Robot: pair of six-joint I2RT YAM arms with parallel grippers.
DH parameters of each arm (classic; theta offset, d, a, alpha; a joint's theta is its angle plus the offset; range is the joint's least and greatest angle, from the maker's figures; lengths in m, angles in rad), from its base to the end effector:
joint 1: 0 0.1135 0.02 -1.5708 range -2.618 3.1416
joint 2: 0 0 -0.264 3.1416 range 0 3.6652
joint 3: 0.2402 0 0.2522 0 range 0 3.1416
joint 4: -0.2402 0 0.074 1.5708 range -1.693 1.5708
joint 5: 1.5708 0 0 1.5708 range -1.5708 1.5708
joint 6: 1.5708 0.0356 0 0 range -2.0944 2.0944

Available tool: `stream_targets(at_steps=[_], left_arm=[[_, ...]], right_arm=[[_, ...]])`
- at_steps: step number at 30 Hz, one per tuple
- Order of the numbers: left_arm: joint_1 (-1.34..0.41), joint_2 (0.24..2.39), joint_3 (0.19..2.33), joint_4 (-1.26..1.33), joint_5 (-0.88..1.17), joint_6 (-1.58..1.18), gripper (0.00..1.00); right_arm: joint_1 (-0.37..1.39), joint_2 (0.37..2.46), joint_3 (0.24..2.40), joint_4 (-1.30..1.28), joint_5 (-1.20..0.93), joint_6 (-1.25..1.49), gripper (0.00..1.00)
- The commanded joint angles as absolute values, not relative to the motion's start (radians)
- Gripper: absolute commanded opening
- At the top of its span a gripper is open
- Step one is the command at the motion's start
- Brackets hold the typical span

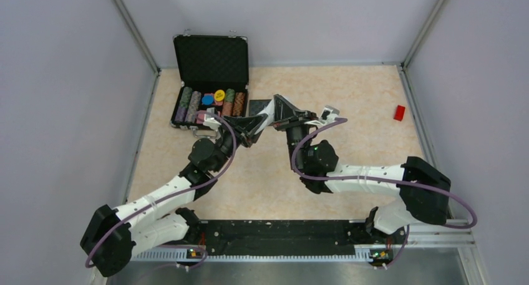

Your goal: Load the batteries into the remote control

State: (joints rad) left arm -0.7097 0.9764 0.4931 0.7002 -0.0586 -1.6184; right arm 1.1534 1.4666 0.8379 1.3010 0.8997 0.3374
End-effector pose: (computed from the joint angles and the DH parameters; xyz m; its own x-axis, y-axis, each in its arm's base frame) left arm 0.1712 -0.1443 0.2951 -0.6142 -0.7869 0.0591 0.1342 -0.1779 -0.9749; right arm 0.1476 0.2640 0.3404 0.1323 0.8061 -0.5768 -0.3856 0.5779 0.7192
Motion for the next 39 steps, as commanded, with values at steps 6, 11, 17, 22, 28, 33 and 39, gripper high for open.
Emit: stream_targets(at_steps=[6,11,17,22,28,33,39], left_arm=[[-0.715,1.011,0.543,1.038,0.025,-1.6,0.0],[-0.716,1.021,0.549,1.053,0.039,-1.605,0.0],[-0.717,0.996,0.535,1.026,0.017,-1.606,0.0],[-0.716,0.98,0.537,0.994,0.012,-1.611,0.0],[-0.716,0.957,0.533,0.937,0.01,-1.616,0.0],[-0.717,0.934,0.522,0.905,-0.03,-1.618,0.0],[-0.718,0.928,0.526,0.868,-0.026,-1.621,0.0]], right_arm=[[1.207,1.421,0.838,1.035,0.918,0.54,0.06],[1.213,1.423,0.855,0.976,0.93,0.577,0.08],[1.219,1.411,0.85,0.962,0.953,0.517,0.12],[1.219,1.403,0.841,0.976,0.929,0.424,0.17],[1.218,1.386,0.843,0.983,0.935,0.364,0.2],[1.22,1.364,0.848,0.951,0.963,0.367,0.23],[1.218,1.331,0.874,0.861,0.983,0.386,0.34]])
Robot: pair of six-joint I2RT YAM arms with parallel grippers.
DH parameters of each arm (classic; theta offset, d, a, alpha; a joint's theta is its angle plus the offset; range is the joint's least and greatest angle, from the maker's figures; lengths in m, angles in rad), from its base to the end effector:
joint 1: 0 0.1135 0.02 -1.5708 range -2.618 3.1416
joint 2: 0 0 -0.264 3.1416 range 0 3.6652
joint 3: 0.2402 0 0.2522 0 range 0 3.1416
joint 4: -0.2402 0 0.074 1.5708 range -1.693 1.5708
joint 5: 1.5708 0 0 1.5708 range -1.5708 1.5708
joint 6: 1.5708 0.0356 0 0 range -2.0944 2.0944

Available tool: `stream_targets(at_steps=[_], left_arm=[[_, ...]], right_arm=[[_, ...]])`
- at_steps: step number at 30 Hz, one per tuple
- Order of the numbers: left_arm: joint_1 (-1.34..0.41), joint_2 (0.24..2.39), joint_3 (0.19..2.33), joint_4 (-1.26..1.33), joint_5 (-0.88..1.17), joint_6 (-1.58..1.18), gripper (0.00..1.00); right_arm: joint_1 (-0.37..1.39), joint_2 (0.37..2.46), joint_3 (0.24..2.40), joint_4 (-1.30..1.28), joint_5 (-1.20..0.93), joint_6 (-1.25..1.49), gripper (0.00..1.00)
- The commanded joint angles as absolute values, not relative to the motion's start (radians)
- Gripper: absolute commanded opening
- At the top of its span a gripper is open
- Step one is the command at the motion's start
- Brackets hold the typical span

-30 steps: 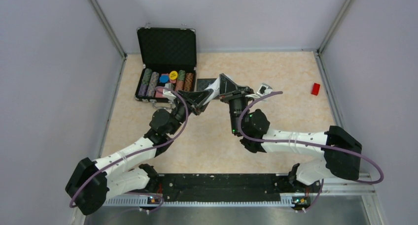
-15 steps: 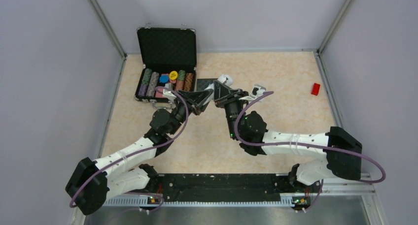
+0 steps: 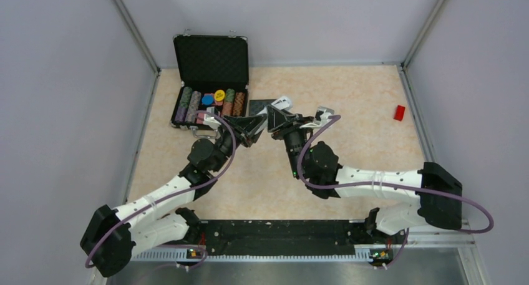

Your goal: Load the batteries into the remote control

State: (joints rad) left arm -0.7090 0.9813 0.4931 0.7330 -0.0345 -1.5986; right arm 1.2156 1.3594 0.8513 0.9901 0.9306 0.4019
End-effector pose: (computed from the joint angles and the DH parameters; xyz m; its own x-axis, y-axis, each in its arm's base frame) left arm 0.1708 -0.1449 0.2976 -0.6302 -0.7757 0.0353 0.1665 -0.1794 -0.9696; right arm 0.1284 0.2641 0.3490 0.0260 0.7419 -0.6700 -0.3511 0.6343 0.6887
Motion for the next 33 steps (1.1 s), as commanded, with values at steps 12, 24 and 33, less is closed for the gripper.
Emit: stream_targets(at_steps=[12,24,33], left_arm=[[-0.718,0.854,0.534,0.653,-0.013,-1.621,0.0],[-0.718,0.808,0.521,0.569,-0.006,-1.615,0.0],[-0.716,0.756,0.514,0.286,-0.029,-1.463,0.0]], right_arm=[[1.125,1.258,0.969,0.446,0.844,0.603,0.4],[1.072,1.195,1.009,0.254,0.67,0.711,0.42],[0.974,1.091,1.018,-0.085,0.553,0.741,0.35]])
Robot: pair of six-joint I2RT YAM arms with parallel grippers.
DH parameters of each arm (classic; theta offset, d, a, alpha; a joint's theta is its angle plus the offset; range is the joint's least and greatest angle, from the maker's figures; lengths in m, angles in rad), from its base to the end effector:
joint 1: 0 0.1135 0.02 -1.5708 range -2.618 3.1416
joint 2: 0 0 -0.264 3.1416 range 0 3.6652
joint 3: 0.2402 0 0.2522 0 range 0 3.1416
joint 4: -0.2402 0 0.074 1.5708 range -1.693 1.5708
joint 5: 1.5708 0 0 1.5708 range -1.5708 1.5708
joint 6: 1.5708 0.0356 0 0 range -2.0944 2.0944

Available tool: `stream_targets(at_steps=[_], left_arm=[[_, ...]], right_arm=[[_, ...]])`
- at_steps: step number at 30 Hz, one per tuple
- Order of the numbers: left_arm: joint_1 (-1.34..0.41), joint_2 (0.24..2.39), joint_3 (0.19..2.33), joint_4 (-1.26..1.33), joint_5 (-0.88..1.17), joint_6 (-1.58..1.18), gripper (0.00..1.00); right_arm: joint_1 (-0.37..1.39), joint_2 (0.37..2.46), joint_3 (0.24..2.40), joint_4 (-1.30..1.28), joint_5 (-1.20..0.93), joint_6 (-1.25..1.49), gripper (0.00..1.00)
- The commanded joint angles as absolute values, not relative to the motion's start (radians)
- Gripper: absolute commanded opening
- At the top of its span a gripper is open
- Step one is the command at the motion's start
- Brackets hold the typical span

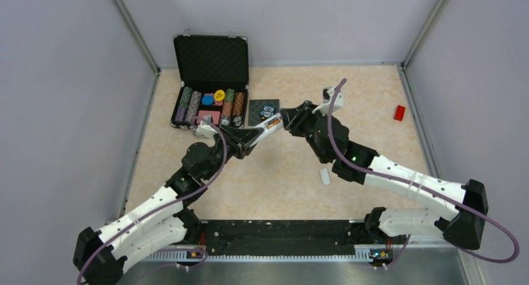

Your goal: Load the batteries into the remote control

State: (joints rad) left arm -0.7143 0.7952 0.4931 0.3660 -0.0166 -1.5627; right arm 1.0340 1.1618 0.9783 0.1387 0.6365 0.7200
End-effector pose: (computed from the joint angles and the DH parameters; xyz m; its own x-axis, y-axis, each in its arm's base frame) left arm 0.1487 -0.1281 0.2934 -0.6421 -0.7666 -0.0070 0.0535 -0.0356 -0.9979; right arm 0.1559 0.2206 0.3654 -0.2727 0.5787 -0.7686 -0.2762 0.7182 0.6387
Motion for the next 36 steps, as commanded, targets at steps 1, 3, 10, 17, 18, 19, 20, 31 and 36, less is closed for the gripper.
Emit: stream_targets(at_steps=[1,3,10,17,18,19,20,31,36], left_arm=[[-0.715,0.755,0.507,0.267,-0.012,-1.427,0.0],[-0.705,0.778,0.516,0.189,0.069,-1.347,0.0],[-0.69,1.085,0.703,-0.085,0.392,-0.989,0.0],[-0.68,1.409,0.778,-0.064,0.641,-0.854,0.0],[-0.68,1.43,0.771,-0.042,0.651,-0.861,0.0],[-0.68,1.451,0.774,-0.032,0.665,-0.861,0.0],[-0.68,1.47,0.774,-0.022,0.679,-0.859,0.0],[-0.68,1.436,0.503,0.389,0.548,-1.032,0.05],[-0.68,1.381,0.349,0.569,0.403,-1.084,0.07]], right_arm=[[0.956,1.078,1.012,-0.142,0.531,0.739,0.35],[0.914,1.058,0.989,-0.233,0.478,0.713,0.38],[0.682,1.035,0.866,-0.508,0.231,0.747,0.39],[0.624,1.064,0.797,-0.717,0.291,0.794,0.53],[0.625,1.071,0.787,-0.732,0.303,0.81,0.55],[0.625,1.081,0.772,-0.75,0.32,0.83,0.57],[0.624,1.089,0.759,-0.761,0.333,0.851,0.58],[0.624,1.245,0.704,-0.766,0.361,1.009,0.63],[0.624,1.27,0.7,-0.767,0.331,1.086,0.63]])
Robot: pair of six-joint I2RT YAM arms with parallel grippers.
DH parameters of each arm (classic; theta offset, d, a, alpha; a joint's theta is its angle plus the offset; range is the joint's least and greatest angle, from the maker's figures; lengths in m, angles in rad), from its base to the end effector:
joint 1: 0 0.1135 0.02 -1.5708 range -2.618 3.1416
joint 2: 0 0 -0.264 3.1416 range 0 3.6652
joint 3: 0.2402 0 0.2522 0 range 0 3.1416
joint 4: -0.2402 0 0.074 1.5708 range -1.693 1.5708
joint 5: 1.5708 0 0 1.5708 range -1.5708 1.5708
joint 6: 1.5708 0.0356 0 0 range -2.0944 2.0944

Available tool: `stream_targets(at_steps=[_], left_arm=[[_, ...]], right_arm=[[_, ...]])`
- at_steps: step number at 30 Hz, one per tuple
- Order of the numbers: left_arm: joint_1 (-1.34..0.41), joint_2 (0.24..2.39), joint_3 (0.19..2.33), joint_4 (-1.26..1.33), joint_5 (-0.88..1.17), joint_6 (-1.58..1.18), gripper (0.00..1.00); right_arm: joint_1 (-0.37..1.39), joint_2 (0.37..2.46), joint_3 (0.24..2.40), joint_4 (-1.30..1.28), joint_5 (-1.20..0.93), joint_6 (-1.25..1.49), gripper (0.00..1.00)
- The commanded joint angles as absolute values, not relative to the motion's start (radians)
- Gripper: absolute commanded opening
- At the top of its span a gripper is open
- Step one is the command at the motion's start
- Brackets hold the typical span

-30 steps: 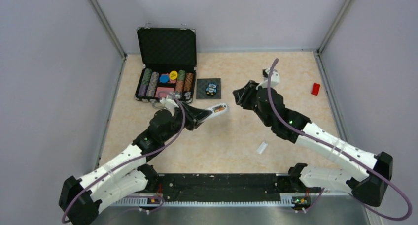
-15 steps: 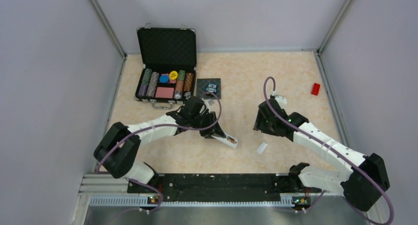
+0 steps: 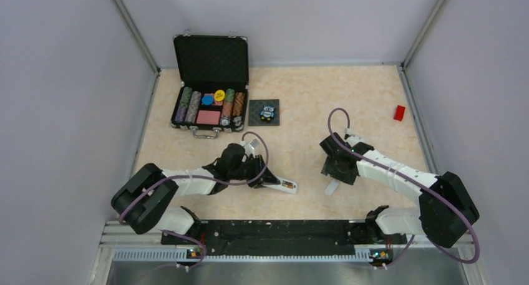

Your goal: Load the batteries into the remote control

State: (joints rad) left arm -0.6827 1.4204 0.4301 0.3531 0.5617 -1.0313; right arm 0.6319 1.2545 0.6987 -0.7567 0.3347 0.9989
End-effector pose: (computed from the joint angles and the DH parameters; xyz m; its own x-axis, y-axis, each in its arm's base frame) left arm 0.1810 -0.1716 0.1406 -0.9802 -0.1388 -0.1410 0.0489 0.5206 -0.8524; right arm 0.1724 0.1117 0.1821 -0.8344 0.3735 -0.4053 0.3907 0.9195 0.0429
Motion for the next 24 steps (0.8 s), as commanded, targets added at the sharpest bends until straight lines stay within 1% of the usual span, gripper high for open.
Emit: stream_targets(at_steps=[1,2,3,4,6,7,8,10,13,17,18,20,24], left_arm=[[-0.68,1.371,0.33,0.579,0.376,-1.085,0.07],[-0.68,1.36,0.315,0.586,0.357,-1.081,0.1],[-0.68,1.351,0.304,0.585,0.338,-1.075,0.15],[-0.68,1.343,0.297,0.576,0.322,-1.072,0.23],[-0.68,1.325,0.283,0.569,0.307,-1.061,0.36],[-0.68,1.316,0.278,0.554,0.298,-1.059,0.49],[-0.68,1.306,0.271,0.546,0.292,-1.057,0.56],[-0.68,1.274,0.255,0.512,0.266,-1.055,0.65],[-0.68,1.204,0.241,0.419,0.19,-1.056,0.75],[-0.68,1.104,0.245,0.237,0.07,-1.076,0.8],[-0.68,1.076,0.249,0.185,0.039,-1.082,0.84],[-0.68,1.016,0.266,0.066,-0.043,-1.099,0.88],[-0.68,0.923,0.328,-0.152,-0.154,-1.107,0.91]], right_arm=[[0.624,1.277,0.698,-0.766,0.325,1.094,0.63],[0.623,1.286,0.696,-0.768,0.32,1.105,0.63],[0.623,1.295,0.692,-0.766,0.316,1.118,0.63],[0.623,1.301,0.687,-0.763,0.312,1.131,0.63],[0.623,1.307,0.677,-0.762,0.307,1.159,0.63],[0.623,1.307,0.671,-0.762,0.307,1.176,0.63],[0.623,1.308,0.665,-0.762,0.308,1.192,0.63],[0.623,1.304,0.652,-0.761,0.305,1.219,0.63],[0.623,1.309,0.637,-0.765,0.3,1.251,0.59],[0.623,1.334,0.635,-0.77,0.285,1.273,0.53],[0.623,1.341,0.636,-0.769,0.284,1.277,0.51],[0.624,1.357,0.639,-0.771,0.28,1.28,0.49],[0.623,1.395,0.652,-0.774,0.271,1.279,0.45]])
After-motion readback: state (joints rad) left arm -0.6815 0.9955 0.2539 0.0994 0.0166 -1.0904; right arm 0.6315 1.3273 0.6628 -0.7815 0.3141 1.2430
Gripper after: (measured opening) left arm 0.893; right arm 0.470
